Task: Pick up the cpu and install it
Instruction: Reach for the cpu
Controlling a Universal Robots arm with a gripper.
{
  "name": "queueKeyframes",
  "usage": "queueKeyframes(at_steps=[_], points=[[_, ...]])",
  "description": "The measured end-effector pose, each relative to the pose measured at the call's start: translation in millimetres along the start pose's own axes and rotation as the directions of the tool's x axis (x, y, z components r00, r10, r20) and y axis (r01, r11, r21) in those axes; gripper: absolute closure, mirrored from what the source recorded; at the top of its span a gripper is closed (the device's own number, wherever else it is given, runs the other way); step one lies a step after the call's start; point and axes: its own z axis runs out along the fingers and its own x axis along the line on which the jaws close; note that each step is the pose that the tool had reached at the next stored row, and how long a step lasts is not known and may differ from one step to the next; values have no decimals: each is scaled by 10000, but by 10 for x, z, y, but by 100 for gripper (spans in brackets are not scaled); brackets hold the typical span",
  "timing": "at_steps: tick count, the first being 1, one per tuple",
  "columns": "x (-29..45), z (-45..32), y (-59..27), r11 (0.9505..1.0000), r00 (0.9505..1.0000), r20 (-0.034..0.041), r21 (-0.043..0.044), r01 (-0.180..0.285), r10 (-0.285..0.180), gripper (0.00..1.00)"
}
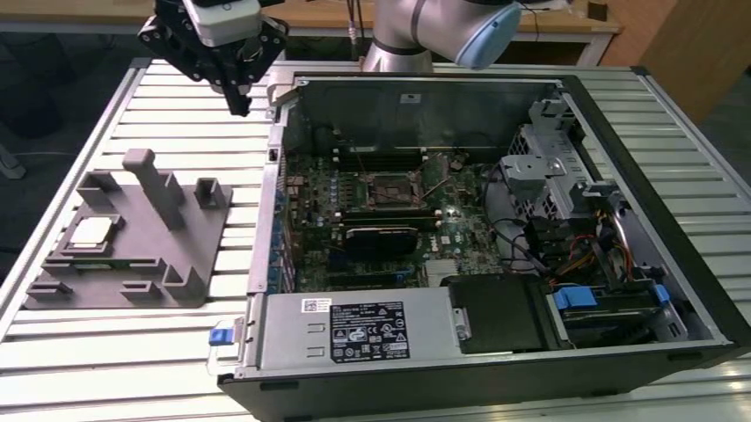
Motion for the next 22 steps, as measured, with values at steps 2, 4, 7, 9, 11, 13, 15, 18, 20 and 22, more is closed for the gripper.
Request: queueKeyframes(at_steps=[2,4,7,9,11,13,15,18,20,22], points=[[17,-1,-1,10000,10000,0,0,0,0,89],[35,-1,-3,10000,10000,1,-1,0,0,89],[65,-2,-5,10000,10000,3,0,0,0,89],[84,-2,-6,10000,10000,3,0,-1,1,89],[112,-3,-8,10000,10000,4,0,-1,1,89],[142,-4,-11,10000,10000,5,-1,0,0,89],[168,-5,-12,10000,10000,5,-1,-1,1,89],[201,-6,-15,10000,10000,4,0,0,0,89],[228,-7,-17,10000,10000,5,-1,0,0,89],[260,-7,-19,10000,10000,5,-1,0,0,89]])
